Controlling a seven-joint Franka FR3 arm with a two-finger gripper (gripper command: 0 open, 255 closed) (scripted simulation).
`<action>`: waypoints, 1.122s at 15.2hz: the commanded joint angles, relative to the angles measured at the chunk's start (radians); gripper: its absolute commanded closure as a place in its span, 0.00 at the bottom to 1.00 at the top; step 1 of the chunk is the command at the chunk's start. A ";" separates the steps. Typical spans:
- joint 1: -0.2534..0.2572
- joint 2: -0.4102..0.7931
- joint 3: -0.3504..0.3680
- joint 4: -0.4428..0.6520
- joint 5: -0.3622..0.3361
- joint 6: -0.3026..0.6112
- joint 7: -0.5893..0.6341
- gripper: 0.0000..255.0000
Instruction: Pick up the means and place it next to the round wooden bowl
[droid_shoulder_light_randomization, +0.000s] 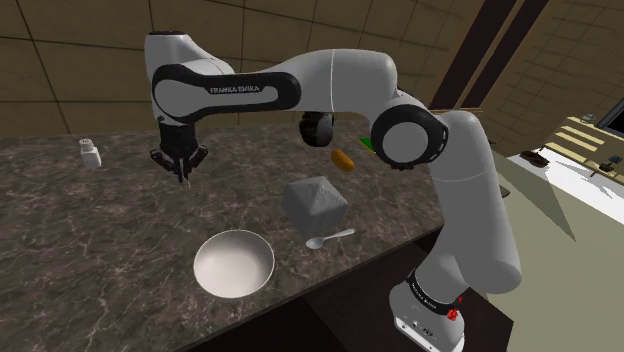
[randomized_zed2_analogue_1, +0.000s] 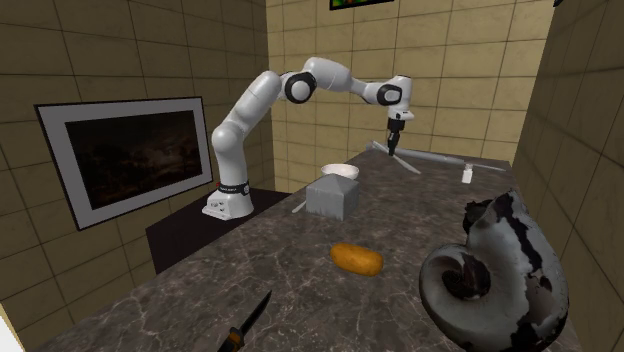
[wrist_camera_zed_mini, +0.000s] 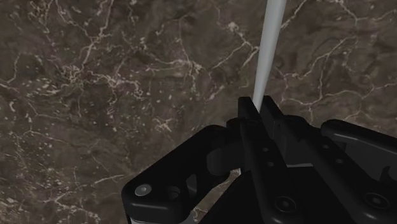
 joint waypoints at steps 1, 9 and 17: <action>0.015 0.039 0.000 0.053 -0.004 -0.014 0.012 1.00; 0.013 0.063 -0.003 -0.015 -0.007 0.078 0.013 1.00; 0.013 0.101 -0.006 -0.057 -0.011 0.159 0.013 1.00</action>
